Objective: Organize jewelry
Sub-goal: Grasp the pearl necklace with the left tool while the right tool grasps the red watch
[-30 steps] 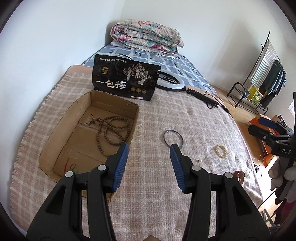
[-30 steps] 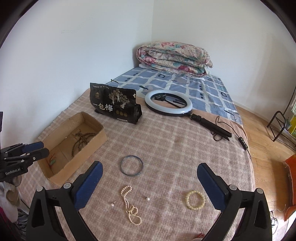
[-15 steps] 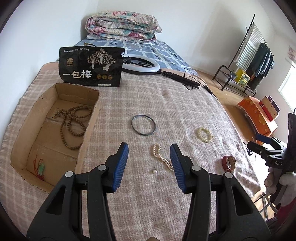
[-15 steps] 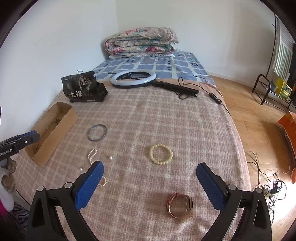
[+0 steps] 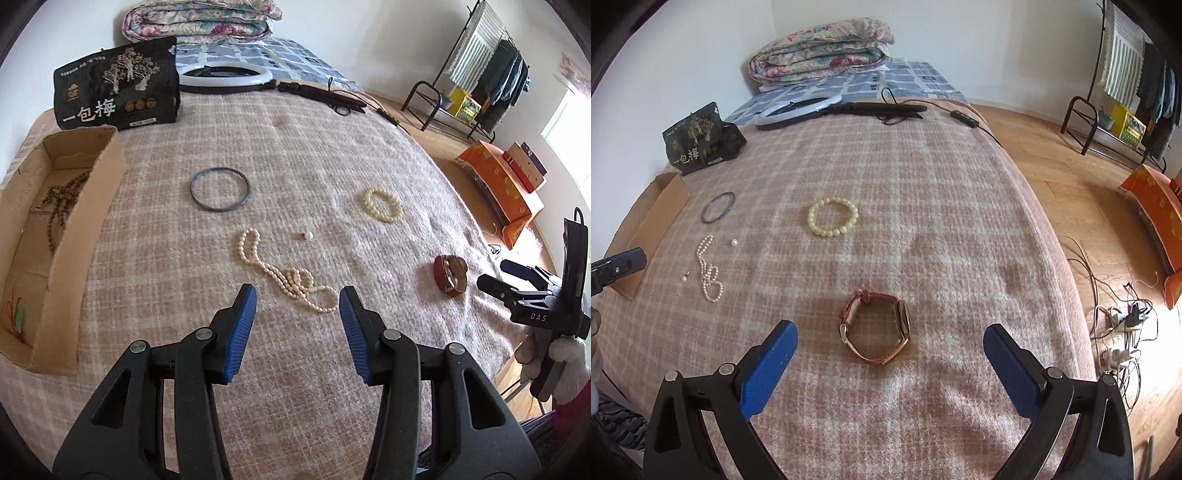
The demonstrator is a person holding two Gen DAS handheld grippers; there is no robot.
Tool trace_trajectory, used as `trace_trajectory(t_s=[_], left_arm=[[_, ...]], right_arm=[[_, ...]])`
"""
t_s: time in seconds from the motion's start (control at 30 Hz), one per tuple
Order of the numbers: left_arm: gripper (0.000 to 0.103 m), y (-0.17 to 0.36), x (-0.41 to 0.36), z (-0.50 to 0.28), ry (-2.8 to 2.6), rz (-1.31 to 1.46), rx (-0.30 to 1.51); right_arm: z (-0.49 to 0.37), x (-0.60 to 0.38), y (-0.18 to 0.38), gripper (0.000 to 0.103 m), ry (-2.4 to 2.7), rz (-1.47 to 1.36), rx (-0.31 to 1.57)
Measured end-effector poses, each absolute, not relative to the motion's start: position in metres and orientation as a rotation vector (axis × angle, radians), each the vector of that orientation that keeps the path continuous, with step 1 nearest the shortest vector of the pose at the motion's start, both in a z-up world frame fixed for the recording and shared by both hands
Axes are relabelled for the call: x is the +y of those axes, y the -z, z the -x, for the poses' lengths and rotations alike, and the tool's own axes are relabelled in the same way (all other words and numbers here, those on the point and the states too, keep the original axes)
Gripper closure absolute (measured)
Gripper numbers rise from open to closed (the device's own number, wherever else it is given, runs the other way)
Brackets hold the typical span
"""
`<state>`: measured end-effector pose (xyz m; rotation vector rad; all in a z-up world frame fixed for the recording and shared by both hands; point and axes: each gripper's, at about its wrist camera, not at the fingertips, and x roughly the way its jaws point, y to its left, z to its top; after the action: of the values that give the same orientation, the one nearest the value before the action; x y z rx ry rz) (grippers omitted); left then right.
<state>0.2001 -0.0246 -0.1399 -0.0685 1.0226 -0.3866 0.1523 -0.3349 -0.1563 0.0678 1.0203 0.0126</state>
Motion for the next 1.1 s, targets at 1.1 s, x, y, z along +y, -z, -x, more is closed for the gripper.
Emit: trace_trajectory(t_s=[1.1], left_arm=[[0.089, 0.210, -0.069, -0.225, 0.337, -0.120, 0.994]], right_arm=[[-0.167, -0.320, 0.216, 0.000, 0.074, 0.021, 1.007]])
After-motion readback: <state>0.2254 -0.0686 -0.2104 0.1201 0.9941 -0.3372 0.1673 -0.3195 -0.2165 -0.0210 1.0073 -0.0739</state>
